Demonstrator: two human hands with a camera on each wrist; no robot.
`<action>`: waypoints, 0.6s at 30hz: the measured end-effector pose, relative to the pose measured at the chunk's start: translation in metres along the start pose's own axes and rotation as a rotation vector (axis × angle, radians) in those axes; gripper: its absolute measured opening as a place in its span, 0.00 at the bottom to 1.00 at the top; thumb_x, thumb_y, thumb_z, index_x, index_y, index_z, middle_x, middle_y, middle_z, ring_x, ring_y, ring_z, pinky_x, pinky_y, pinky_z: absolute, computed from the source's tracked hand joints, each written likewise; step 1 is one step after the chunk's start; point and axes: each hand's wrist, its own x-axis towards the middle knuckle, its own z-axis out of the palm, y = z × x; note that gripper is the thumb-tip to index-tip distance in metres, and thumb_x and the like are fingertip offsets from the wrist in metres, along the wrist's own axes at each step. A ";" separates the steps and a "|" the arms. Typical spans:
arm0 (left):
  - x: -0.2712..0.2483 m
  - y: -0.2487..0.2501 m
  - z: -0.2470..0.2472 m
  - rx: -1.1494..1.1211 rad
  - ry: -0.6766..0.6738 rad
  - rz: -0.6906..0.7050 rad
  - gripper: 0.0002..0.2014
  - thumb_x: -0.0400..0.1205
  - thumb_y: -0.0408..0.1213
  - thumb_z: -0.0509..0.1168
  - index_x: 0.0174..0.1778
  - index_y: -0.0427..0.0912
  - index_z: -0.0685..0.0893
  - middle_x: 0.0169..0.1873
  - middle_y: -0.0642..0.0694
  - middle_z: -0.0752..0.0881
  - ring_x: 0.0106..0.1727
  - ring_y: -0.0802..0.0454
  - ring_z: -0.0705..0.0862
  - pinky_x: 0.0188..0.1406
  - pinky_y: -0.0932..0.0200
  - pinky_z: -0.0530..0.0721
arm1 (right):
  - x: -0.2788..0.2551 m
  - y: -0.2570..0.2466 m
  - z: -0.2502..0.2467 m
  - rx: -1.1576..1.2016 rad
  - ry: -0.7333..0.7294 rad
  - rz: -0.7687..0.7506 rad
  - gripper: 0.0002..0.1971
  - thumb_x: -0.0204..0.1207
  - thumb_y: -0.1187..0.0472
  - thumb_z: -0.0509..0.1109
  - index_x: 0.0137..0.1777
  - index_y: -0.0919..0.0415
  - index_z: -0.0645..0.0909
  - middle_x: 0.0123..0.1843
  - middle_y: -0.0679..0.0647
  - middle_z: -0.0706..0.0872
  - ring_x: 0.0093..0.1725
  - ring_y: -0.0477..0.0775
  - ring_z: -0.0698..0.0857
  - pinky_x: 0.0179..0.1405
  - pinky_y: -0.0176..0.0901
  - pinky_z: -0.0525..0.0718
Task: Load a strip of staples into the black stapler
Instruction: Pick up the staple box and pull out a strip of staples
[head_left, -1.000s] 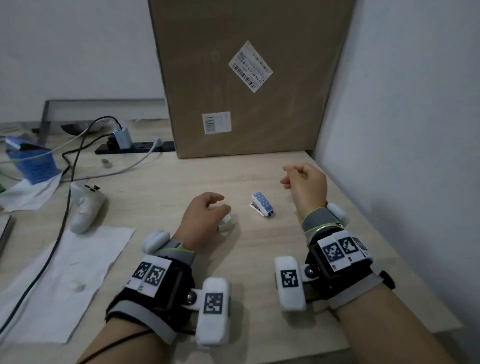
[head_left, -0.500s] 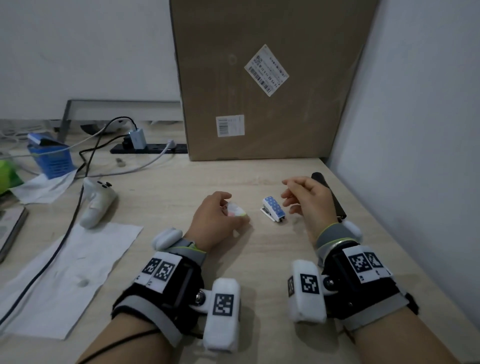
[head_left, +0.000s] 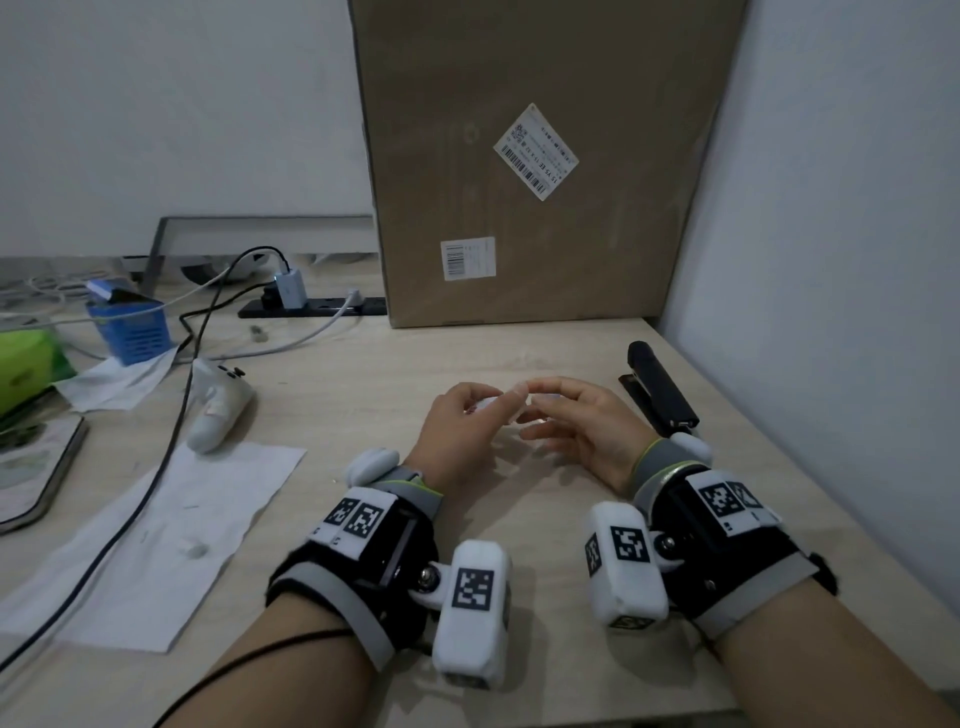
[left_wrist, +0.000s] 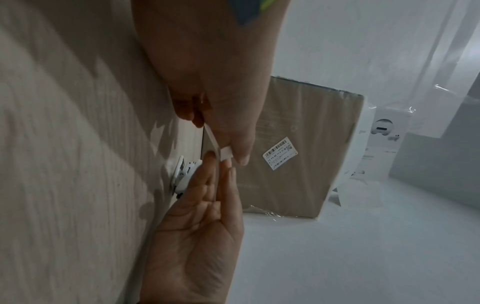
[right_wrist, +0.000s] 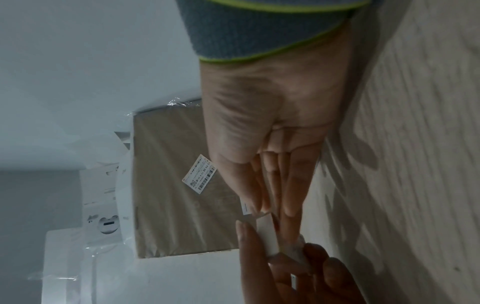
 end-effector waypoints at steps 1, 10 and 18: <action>-0.001 0.000 0.000 -0.027 -0.020 -0.012 0.25 0.70 0.59 0.70 0.50 0.41 0.87 0.43 0.47 0.89 0.47 0.48 0.87 0.49 0.50 0.85 | -0.001 0.000 0.001 0.004 -0.031 0.018 0.10 0.76 0.64 0.67 0.56 0.59 0.83 0.42 0.55 0.90 0.37 0.49 0.90 0.29 0.33 0.86; -0.004 0.002 0.002 -0.279 -0.044 -0.129 0.19 0.81 0.31 0.62 0.70 0.36 0.77 0.55 0.37 0.85 0.48 0.47 0.83 0.55 0.53 0.82 | 0.002 0.006 0.000 0.005 -0.036 0.018 0.11 0.73 0.66 0.71 0.56 0.61 0.82 0.43 0.57 0.91 0.41 0.51 0.90 0.38 0.38 0.89; -0.004 -0.001 -0.005 -0.291 0.095 -0.140 0.19 0.70 0.33 0.75 0.54 0.31 0.80 0.53 0.30 0.86 0.43 0.44 0.87 0.56 0.47 0.87 | 0.007 0.010 -0.004 -0.006 0.089 -0.023 0.14 0.75 0.70 0.69 0.60 0.65 0.79 0.50 0.64 0.88 0.43 0.53 0.90 0.43 0.40 0.90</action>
